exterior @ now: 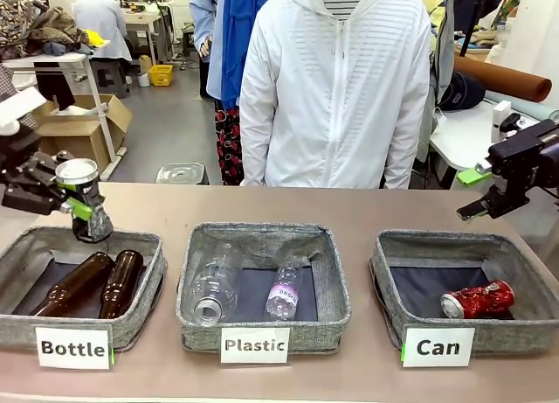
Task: Sort the can waste into the basket.
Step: Pick up the can waste from the table and place it in the right Fabric basket.
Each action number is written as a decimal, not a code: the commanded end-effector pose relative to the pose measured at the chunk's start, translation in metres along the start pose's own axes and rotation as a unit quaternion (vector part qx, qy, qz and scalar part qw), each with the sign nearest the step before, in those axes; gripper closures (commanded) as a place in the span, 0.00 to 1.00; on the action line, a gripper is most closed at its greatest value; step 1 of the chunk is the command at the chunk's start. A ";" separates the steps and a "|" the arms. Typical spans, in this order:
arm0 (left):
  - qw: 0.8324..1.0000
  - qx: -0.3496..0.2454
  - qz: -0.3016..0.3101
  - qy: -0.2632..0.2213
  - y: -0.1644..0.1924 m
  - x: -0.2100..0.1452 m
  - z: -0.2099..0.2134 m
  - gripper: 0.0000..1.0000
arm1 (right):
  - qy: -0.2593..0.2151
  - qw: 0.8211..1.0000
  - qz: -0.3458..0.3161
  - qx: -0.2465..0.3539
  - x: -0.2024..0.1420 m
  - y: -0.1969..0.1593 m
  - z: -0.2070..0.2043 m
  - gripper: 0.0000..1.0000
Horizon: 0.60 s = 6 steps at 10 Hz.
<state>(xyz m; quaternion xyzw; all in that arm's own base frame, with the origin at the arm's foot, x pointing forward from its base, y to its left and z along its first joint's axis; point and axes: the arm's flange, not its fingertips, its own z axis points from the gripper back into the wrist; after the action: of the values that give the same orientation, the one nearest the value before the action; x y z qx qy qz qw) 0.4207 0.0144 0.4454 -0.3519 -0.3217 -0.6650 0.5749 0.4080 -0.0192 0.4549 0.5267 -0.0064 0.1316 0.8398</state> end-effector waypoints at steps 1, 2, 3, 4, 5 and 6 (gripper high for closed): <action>0.999 -0.032 0.017 -0.007 0.026 0.007 0.013 1.00 | 0.003 1.000 0.010 0.002 0.001 0.000 0.003 0.00; 0.999 -0.032 0.017 -0.007 0.026 0.007 0.013 1.00 | 0.003 1.000 0.010 0.002 0.001 0.000 0.003 0.00; 0.999 -0.032 0.017 -0.007 0.026 0.007 0.013 1.00 | 0.003 1.000 0.010 0.002 0.001 0.000 0.003 0.00; 1.000 -0.016 0.008 -0.003 0.016 0.003 0.004 0.62 | 0.000 1.000 0.000 0.000 0.000 0.000 0.000 0.00; 0.999 -0.001 0.000 0.032 0.026 0.052 -0.045 0.62 | -0.004 0.998 0.011 -0.063 -0.020 0.038 0.033 0.00; 0.997 0.004 -0.032 0.065 0.030 0.100 -0.082 0.62 | 0.010 0.984 -0.013 -0.179 -0.039 0.051 0.054 0.00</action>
<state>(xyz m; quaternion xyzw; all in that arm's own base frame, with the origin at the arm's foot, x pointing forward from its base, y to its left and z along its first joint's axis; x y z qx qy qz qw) 0.4439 -0.0499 0.4689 -0.3357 -0.3012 -0.6877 0.5689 0.3901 -0.0411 0.4869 0.4605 -0.0168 0.1382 0.8767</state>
